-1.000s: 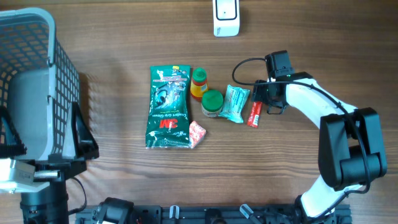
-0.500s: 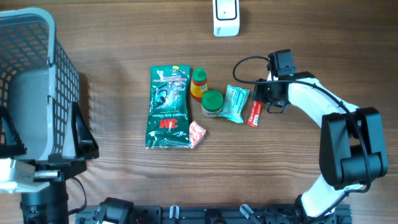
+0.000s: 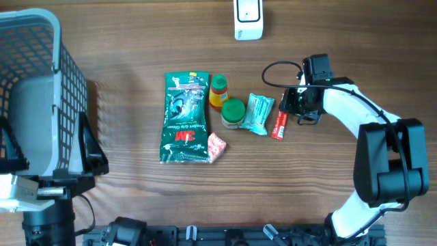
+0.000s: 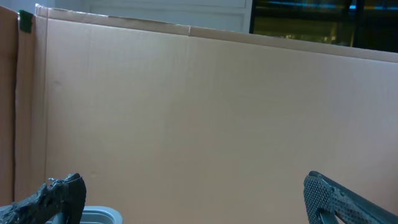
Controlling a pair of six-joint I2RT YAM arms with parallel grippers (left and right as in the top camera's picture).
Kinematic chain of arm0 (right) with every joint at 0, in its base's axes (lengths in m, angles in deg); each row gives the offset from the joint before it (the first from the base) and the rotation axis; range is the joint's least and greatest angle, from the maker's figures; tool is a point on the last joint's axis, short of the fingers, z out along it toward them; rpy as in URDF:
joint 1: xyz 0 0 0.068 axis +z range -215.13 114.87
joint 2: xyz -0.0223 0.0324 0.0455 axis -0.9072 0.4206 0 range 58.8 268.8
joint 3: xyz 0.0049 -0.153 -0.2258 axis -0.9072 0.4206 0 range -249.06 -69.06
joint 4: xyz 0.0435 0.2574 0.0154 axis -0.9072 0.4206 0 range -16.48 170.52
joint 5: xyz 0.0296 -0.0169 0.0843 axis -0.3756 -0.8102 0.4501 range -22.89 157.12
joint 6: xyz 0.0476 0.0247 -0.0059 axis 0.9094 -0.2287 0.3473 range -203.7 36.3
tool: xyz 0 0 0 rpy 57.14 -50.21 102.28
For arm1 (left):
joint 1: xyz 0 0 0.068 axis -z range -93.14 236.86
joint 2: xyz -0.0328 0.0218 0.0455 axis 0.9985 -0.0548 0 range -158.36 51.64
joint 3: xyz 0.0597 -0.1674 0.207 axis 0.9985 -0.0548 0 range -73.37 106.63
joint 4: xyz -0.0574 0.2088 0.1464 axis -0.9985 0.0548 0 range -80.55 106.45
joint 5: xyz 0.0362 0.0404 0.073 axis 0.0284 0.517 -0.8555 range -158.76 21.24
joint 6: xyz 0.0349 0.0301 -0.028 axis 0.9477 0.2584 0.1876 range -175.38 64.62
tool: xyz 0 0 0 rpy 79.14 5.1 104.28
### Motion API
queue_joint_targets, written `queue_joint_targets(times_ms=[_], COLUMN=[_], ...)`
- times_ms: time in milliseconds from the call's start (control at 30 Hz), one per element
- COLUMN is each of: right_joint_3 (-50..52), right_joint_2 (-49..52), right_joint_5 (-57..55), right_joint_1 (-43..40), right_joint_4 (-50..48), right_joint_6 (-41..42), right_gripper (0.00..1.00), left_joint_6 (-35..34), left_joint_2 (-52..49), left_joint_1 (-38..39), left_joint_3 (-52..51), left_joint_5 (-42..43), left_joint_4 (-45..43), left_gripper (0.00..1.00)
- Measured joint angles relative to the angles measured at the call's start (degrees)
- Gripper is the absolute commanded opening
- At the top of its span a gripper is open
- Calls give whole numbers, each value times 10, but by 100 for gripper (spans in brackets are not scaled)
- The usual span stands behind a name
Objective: Scan the item barcode
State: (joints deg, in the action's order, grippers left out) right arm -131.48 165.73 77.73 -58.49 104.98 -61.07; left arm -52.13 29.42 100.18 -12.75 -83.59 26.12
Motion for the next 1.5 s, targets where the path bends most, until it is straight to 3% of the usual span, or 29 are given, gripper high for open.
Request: queue_joint_targets(times_ms=[300,467,500,633,800,900,1000,1100,1367,1500], right_joint_3=[-21,-41,-42,-42,-40,-40,-38,-37,-35,-49], right_joint_2=[28,50,50,52,52,52,52,52,52,53], right_joint_5=[-21,-21,-21,-15,-28,-49,-82,-113,-106,-71], right_joint_1=[0,-3,-3,0,19,31,41,46,42,38], right_joint_4=[-19,-25,-26,-29,-41,-47,-46,-42,-38,13], right_joint_6=[-1,0,0,1,4,7,15,20,33,70], right_gripper=[27,25,25,47,54,47,33,7,4,4], left_joint_6=[0,0,0,0,0,0,0,0,0,0], left_joint_2=[0,0,0,0,0,0,0,0,0,0], left_joint_1=[0,0,0,0,0,0,0,0,19,37], left_joint_3=[0,0,0,0,0,0,0,0,0,0], left_joint_5=[0,0,0,0,0,0,0,0,0,0], left_joint_4=[0,0,0,0,0,0,0,0,0,0], left_gripper=[100,100,100,100,100,100,100,100,100,100])
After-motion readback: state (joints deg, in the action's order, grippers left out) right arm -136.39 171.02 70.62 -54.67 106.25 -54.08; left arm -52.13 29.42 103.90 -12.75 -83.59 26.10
